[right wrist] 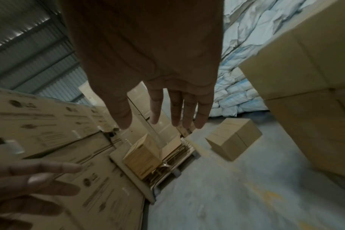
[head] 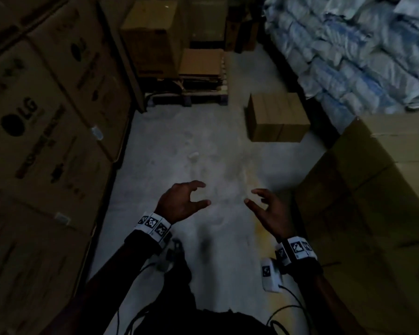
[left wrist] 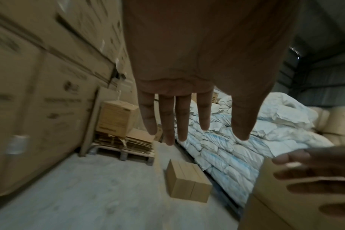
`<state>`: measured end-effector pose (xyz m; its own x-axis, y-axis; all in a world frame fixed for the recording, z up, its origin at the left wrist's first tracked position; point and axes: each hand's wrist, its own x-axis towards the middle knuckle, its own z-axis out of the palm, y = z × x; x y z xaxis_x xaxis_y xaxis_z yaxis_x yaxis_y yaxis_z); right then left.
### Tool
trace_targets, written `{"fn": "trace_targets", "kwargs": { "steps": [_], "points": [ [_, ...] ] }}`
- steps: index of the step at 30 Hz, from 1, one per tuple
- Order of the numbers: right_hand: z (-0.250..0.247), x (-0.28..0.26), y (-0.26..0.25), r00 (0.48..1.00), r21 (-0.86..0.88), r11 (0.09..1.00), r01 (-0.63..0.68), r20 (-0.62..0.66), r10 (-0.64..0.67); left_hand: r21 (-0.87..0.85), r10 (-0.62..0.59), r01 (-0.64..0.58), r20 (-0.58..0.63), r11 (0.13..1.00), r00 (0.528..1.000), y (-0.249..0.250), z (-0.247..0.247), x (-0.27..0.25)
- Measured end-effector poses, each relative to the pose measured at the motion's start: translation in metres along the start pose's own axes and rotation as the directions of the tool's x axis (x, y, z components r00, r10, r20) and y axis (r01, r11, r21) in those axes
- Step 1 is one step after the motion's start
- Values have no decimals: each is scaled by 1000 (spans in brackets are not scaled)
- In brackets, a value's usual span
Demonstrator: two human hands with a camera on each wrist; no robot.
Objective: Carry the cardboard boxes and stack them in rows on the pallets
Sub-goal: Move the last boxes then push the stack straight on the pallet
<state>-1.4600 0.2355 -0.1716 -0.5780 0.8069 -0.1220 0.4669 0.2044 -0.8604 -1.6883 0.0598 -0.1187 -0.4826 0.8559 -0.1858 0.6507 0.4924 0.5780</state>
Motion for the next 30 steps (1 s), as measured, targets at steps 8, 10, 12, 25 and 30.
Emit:
{"fn": "trace_targets", "kwargs": {
  "steps": [8, 10, 12, 25, 30],
  "points": [
    [8, 227, -15, 992, -134, 986, -104, -89, 92, -44, 73, -70, 71, 997, 995, -31, -58, 263],
    [3, 279, -26, 980, -121, 978, -168, -129, 152, -66, 92, -87, 86, 994, 992, -29, -76, 326],
    [-4, 329, -37, 972, -131, 974, -186, -172, 162, -93, 109, -100, 93, 991, 990, -21, -92, 389],
    [-86, 622, 16, 908, -106, 921, -374, -245, 341, 8, 198, -210, 307, 978, 931, 54, -76, 747],
    [-145, 769, 45, 896, -130, 894, -429, -186, 403, 114, 145, -197, 353, 974, 924, 105, -59, 898]
  ]
}}
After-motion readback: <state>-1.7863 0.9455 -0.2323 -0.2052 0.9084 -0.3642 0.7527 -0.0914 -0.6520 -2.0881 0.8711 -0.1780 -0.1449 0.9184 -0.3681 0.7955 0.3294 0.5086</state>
